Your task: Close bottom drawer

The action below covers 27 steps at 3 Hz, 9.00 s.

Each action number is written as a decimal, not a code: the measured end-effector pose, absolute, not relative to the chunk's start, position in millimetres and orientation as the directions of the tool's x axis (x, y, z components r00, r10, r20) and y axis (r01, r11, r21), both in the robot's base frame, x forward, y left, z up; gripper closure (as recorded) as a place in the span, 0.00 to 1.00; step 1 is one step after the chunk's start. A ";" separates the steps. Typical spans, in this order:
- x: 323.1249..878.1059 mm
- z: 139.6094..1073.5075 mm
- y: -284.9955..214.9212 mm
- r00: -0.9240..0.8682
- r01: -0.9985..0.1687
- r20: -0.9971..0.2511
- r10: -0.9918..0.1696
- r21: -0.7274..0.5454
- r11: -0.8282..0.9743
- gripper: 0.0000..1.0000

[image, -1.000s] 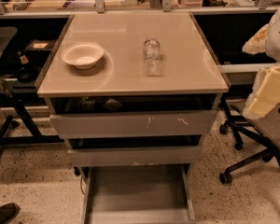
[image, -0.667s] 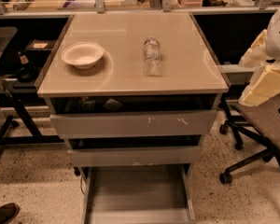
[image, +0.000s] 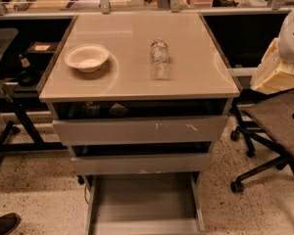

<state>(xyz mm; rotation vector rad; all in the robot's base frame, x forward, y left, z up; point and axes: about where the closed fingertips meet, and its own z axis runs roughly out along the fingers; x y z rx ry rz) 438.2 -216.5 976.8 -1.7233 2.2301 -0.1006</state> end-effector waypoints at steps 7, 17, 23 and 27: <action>335.3 743.1 -234.3 -0.408 -0.912 -0.165 -0.898 0.105 0.396 1.00; 257.3 403.7 -204.9 -0.690 -0.630 -0.050 -0.722 0.532 0.565 1.00; 302.6 216.8 -201.8 -0.941 -0.315 -0.086 -0.327 0.576 0.755 1.00; 347.3 174.1 -184.1 -0.978 -0.202 -0.160 -0.131 0.613 0.764 1.00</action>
Offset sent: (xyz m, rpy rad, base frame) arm -0.0311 -0.0222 -0.0709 0.0170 0.1212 -0.0890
